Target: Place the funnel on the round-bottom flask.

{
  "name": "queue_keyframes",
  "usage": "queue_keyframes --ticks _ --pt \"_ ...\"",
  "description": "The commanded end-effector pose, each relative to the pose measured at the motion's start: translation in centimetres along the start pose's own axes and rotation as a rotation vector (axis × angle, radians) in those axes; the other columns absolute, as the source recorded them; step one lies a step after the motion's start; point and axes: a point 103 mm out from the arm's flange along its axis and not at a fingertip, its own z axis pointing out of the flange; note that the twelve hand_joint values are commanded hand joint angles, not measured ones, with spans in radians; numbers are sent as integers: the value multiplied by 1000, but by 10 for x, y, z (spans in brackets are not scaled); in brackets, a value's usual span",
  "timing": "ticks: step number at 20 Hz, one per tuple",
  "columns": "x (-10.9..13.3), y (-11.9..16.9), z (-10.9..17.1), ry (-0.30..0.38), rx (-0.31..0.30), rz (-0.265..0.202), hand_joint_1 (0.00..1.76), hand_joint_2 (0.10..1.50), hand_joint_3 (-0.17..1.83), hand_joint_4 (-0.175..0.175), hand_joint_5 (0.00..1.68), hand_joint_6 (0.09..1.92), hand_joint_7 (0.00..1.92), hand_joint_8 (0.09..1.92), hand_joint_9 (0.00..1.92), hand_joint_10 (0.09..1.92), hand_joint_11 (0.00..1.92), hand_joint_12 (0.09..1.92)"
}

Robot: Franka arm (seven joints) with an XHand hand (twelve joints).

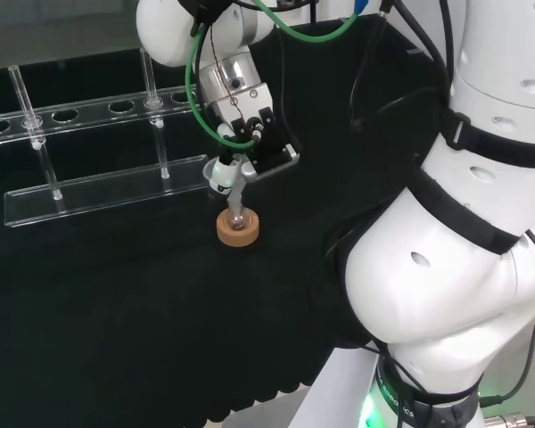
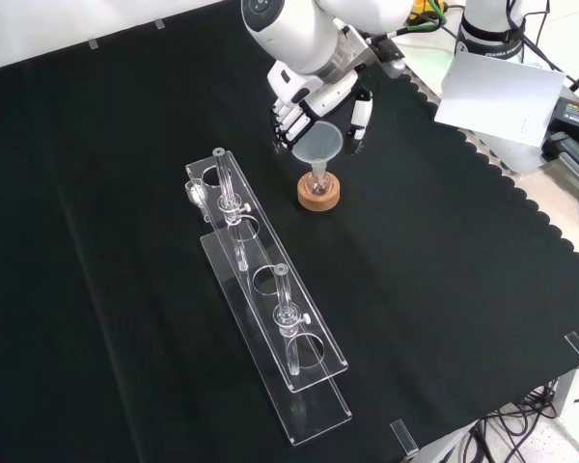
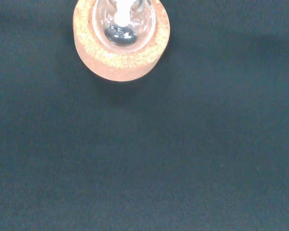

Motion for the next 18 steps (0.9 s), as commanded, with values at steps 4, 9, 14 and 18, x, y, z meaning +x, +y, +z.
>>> queue_keyframes --ticks 4,9,14,18 --pt "-1 -2 2 -3 -1 6 611 967 -173 -61 262 87 0 469 177 805 184 1452" --pt "-2 -5 5 7 -11 -2 612 969 -175 -61 264 87 0 471 182 803 185 1451" --pt "-7 -10 8 12 -16 -4 613 969 -175 -62 265 87 0 472 184 799 185 1449" --pt "-8 -12 9 17 -17 -4 613 969 -175 -62 266 87 0 473 185 797 185 1448"
